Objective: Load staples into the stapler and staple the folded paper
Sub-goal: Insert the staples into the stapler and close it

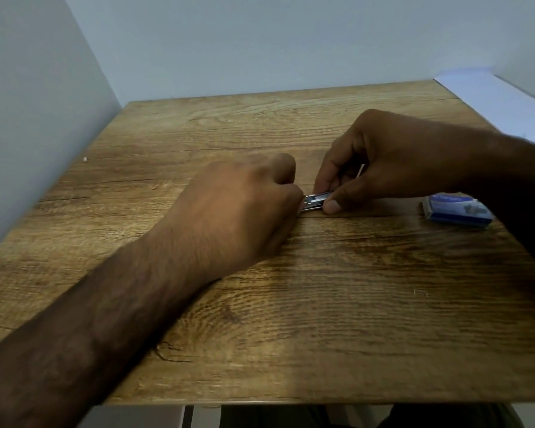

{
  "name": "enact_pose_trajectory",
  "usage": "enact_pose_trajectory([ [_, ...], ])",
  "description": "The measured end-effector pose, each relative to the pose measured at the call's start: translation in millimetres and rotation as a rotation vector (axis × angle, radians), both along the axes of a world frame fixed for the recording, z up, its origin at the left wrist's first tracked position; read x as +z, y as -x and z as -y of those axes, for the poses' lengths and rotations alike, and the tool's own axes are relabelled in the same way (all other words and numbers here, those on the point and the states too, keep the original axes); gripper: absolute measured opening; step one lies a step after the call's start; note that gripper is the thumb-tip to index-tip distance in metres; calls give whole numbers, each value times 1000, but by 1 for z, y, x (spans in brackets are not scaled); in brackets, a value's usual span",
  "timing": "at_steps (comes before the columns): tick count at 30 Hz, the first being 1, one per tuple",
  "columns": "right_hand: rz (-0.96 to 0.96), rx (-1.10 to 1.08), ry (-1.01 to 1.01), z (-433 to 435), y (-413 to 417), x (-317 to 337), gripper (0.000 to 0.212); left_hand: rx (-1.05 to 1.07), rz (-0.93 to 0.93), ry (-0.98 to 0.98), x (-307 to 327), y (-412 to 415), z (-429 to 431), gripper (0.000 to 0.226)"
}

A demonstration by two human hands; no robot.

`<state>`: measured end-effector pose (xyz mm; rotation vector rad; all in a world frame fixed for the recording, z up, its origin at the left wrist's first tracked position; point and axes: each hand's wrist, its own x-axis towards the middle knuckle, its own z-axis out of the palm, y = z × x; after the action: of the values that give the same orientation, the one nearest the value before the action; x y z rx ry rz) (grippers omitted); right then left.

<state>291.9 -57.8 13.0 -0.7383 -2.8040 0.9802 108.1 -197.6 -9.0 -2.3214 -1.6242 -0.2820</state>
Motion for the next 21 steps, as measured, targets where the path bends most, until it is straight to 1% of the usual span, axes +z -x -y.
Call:
enact_pose_trajectory([
  [3, 3, 1, 0, -1, 1, 0, 13, -26, -64, -32, 2, -1, 2, 32],
  [7, -6, -8, 4, -1, 1, -2, 11, 58, -141, -62, -5, -13, 1, 39],
  [9, -10, -11, -2, -1, 1, -2, 11, 36, -234, -66, -8, -16, -1, 40],
  [10, -9, -11, -4, -1, 1, -2, 11, 25, -230, -63, -8, -14, -1, 39],
  [12, -3, -3, -3, -2, 1, -2, 12, 4, -121, -43, -5, -4, -1, 35],
  [16, -4, 5, -2, -3, 1, -3, 13, -42, 186, 65, -8, 13, -7, 32],
  [18, -6, 8, 2, -4, 1, -3, 13, -37, 260, 115, -9, 18, -11, 34],
  [21, -3, 10, 12, -5, -1, -2, 15, -21, 286, 167, -6, 23, -13, 39],
])
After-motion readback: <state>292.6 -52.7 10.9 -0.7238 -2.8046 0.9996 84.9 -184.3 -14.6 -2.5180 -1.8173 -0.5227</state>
